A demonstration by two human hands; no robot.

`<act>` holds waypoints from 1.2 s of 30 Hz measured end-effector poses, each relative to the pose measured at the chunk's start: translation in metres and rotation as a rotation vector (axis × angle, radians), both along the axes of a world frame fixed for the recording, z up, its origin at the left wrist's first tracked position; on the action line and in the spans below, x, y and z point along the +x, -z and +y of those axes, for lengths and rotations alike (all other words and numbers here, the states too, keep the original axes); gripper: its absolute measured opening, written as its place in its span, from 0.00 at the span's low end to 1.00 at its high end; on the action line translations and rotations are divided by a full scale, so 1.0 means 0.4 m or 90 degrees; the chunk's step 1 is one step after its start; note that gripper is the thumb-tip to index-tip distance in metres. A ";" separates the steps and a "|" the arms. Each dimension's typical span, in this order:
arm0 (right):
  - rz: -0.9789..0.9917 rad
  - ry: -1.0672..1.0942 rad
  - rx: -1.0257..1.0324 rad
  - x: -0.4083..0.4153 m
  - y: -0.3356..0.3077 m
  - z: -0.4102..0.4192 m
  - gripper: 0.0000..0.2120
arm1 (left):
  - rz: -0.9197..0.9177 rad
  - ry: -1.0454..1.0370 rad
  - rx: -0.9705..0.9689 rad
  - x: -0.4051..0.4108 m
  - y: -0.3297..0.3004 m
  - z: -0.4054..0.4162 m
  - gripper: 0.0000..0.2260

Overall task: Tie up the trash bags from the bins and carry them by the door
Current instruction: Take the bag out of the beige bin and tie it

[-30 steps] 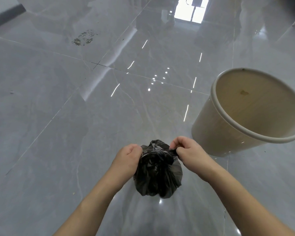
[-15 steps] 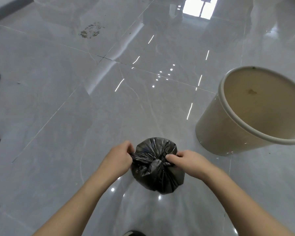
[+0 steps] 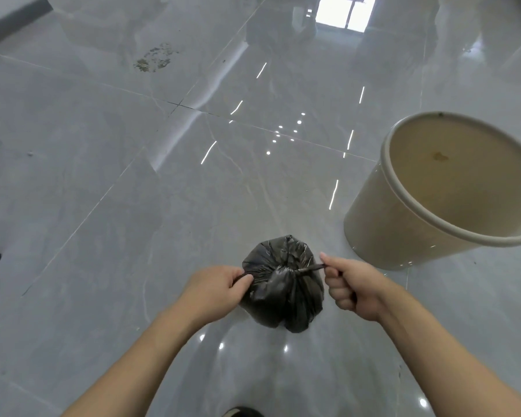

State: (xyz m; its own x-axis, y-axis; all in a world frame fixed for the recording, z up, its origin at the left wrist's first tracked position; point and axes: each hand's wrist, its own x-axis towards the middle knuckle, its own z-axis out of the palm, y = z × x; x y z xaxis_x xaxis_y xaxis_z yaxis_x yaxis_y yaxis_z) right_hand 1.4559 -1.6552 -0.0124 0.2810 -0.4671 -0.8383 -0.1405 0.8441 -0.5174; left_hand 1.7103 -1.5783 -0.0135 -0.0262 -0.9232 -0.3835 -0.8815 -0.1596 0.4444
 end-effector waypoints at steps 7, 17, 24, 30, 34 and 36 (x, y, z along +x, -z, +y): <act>-0.261 0.429 -0.026 0.096 0.002 0.036 0.12 | -0.052 0.290 -0.138 -0.099 -0.065 0.029 0.08; 0.061 -0.055 -0.330 0.156 0.029 0.094 0.10 | 0.003 0.188 -0.132 -0.016 -0.100 0.027 0.03; 0.168 -0.361 -0.408 0.152 0.008 0.081 0.15 | 0.032 0.103 -0.222 0.036 -0.078 -0.003 0.04; 0.307 -0.557 -0.647 0.142 -0.049 0.062 0.12 | 0.381 -0.096 -0.078 0.005 -0.056 -0.058 0.10; 0.357 -0.569 -0.815 0.129 -0.060 0.068 0.11 | 0.514 -0.156 -0.060 -0.023 -0.043 -0.067 0.12; 0.361 -0.546 -0.851 0.120 -0.058 0.073 0.10 | 0.542 -0.165 -0.058 -0.035 -0.037 -0.064 0.11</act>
